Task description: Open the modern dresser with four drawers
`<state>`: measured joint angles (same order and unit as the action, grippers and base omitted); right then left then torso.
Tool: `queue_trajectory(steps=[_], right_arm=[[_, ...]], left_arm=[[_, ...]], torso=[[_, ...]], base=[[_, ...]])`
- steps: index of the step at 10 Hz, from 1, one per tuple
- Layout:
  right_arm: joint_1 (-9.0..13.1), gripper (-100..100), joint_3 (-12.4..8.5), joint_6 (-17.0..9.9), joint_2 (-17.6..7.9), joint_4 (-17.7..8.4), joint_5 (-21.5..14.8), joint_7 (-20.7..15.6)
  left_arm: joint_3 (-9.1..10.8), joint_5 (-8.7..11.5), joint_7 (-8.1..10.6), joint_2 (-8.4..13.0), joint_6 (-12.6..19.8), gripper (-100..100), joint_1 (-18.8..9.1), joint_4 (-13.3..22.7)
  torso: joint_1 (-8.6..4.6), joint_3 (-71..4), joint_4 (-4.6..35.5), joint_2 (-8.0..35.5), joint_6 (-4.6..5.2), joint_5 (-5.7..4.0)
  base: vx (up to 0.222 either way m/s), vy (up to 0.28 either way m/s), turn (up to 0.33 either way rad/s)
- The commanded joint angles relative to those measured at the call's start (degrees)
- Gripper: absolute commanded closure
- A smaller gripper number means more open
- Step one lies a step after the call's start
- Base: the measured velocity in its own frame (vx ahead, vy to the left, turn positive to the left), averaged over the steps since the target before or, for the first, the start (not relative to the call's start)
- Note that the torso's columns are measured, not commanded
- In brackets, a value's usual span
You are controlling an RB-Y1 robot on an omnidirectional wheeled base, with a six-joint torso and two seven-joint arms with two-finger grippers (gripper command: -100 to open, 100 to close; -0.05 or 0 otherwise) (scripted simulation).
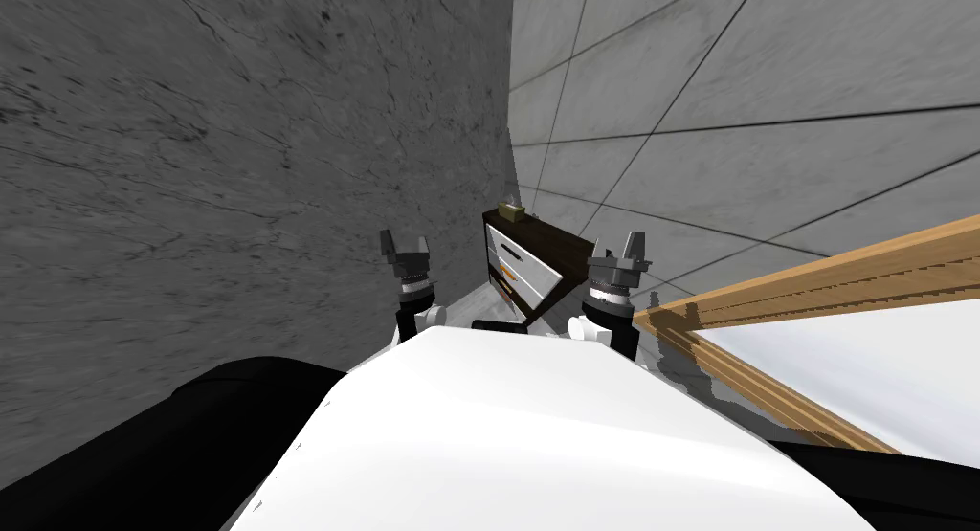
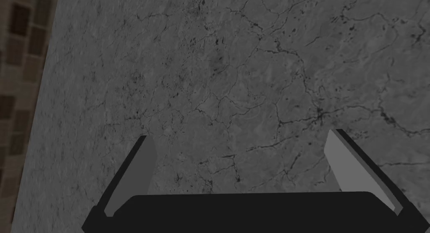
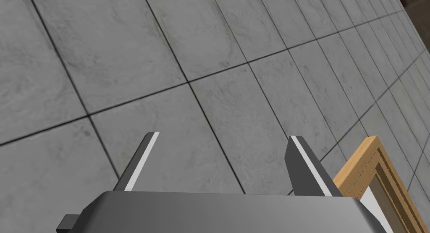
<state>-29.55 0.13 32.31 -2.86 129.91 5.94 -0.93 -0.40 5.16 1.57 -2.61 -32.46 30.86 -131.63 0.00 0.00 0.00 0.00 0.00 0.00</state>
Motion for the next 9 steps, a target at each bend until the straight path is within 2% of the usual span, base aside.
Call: queue_trajectory(steps=[1, 9], right_arm=[[0.0, 0, 0.0, 0.0, 0.0, 0.0, 0.0, 0.0], [0.0, 0, 0.0, 0.0, 0.0, 0.0, 0.0, 0.0]], left_arm=[[0.0, 0.0, 0.0, 0.0, 0.0, 0, 0.0, 0.0], [0.0, 0.0, 0.0, 0.0, 0.0, 0, 0.0, 0.0]], torso=[[0.0, -4.7, 2.3, 2.3, 0.0, 0.0], [0.0, -70.7, 35.4, 35.4, 0.0, 0.0]], base=[[0.0, 0.0, 0.0], [0.0, 0.0, 0.0]])
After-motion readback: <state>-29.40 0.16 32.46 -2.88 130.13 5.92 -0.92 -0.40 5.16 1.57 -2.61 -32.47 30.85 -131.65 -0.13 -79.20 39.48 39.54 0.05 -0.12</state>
